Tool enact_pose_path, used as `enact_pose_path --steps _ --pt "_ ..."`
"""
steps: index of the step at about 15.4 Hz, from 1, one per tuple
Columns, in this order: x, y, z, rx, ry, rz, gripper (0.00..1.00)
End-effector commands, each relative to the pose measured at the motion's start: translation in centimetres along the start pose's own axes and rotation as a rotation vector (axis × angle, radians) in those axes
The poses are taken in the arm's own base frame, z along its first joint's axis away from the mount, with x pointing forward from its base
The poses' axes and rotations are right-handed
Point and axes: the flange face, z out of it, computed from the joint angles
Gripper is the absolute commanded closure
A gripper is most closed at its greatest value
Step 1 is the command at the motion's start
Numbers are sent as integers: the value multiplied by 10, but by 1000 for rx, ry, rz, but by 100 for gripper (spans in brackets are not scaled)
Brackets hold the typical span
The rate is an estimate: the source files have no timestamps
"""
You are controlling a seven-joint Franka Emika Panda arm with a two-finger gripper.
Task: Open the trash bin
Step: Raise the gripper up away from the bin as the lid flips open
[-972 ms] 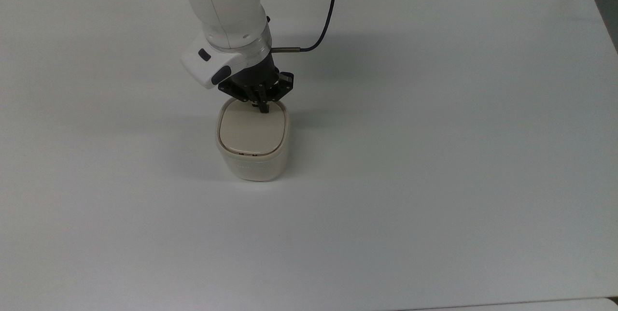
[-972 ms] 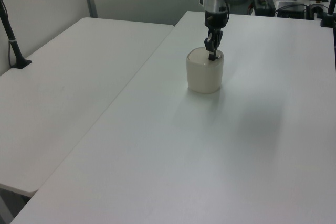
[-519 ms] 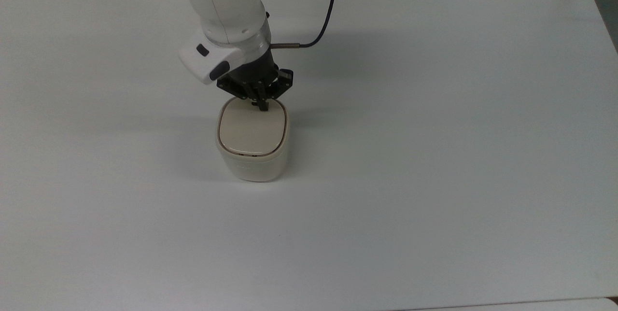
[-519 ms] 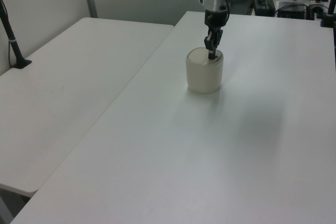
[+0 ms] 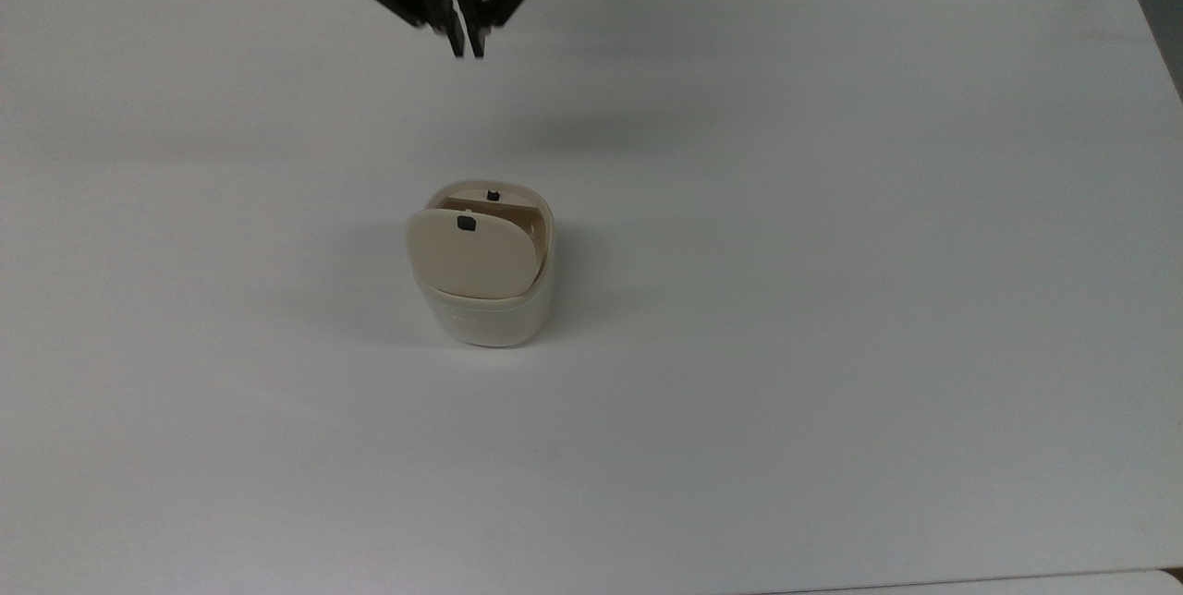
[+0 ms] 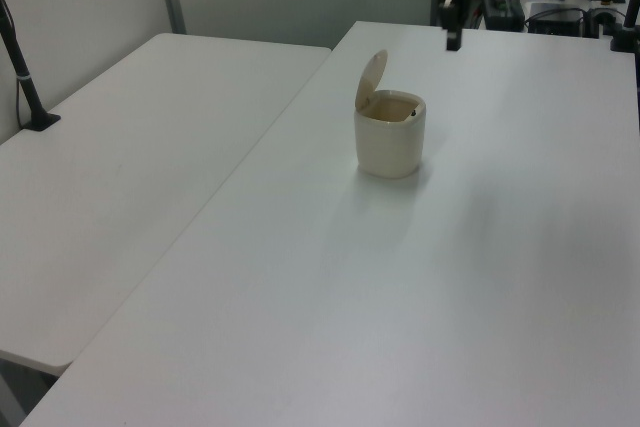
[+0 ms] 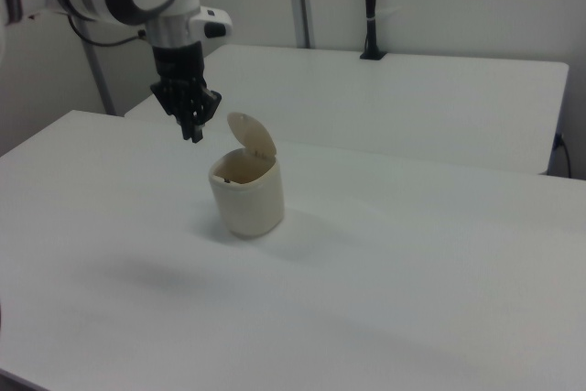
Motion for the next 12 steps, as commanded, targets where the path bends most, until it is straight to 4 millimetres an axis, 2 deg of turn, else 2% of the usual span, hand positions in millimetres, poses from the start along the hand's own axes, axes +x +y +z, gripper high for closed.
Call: enact_pose_path --steps 1,12 --pt "-29 11 -11 -5 -10 8 0" --pt "-28 19 -17 -11 11 21 0"
